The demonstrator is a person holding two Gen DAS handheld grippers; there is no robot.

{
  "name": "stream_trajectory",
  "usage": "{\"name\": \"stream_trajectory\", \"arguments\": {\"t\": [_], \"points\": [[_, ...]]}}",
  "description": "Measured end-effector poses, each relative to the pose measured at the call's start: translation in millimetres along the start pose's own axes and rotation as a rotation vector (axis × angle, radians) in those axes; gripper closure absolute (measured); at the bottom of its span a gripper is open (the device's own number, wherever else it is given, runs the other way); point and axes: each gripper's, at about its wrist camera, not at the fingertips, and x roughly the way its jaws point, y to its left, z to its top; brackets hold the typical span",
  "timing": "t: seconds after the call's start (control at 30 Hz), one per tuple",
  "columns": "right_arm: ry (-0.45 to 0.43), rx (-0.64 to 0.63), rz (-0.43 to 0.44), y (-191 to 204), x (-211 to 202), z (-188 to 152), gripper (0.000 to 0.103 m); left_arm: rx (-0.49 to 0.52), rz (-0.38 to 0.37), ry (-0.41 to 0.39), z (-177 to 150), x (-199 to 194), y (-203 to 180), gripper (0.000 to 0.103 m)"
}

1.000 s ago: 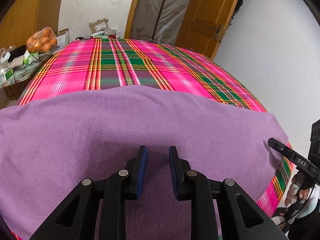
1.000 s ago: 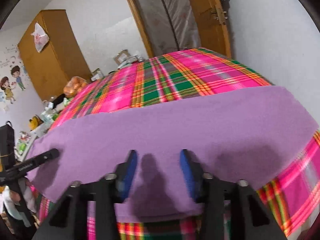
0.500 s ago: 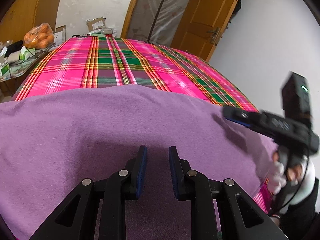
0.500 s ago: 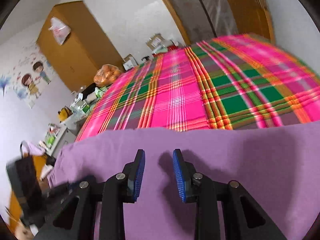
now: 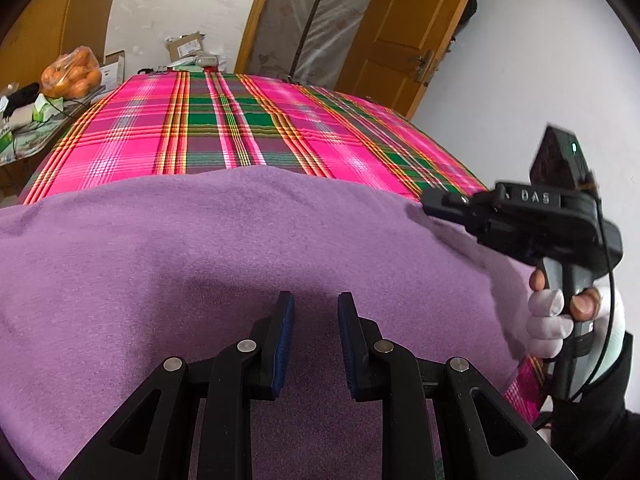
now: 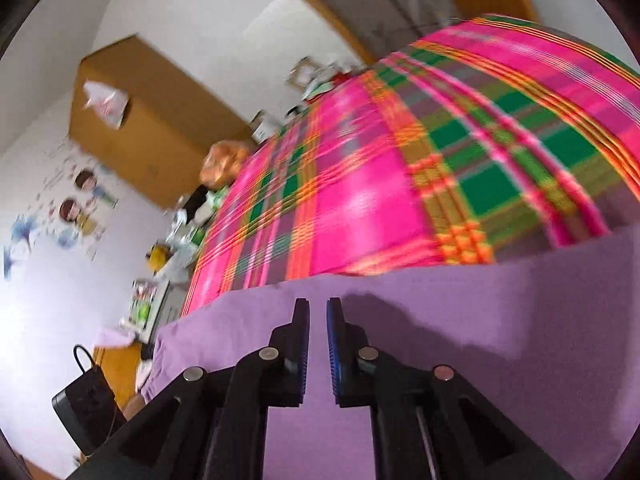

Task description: Fold clothes

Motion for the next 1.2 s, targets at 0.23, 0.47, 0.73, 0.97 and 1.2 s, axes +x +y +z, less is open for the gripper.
{"name": "stream_trajectory", "arguments": {"t": [0.23, 0.47, 0.73, 0.97, 1.2], "points": [[0.068, 0.076, 0.083, -19, 35, 8, 0.101, 0.0, 0.003, 0.0, 0, 1, -1, 0.08], [0.037, 0.129, 0.162, -32, 30, 6, 0.098, 0.071, 0.077, -0.051, 15, -14, -4, 0.08], [0.033, 0.153, 0.207, -36, 32, 4, 0.097, -0.06, 0.365, -0.105, 53, -21, 69, 0.08], [0.032, 0.153, 0.207, -33, 33, 4, 0.097, -0.314, 0.37, -0.094, 42, -26, 145, 0.08], [0.025, 0.161, 0.213, -35, 33, 7, 0.097, -0.305, 0.38, -0.137, 38, -38, 153, 0.08]]}}
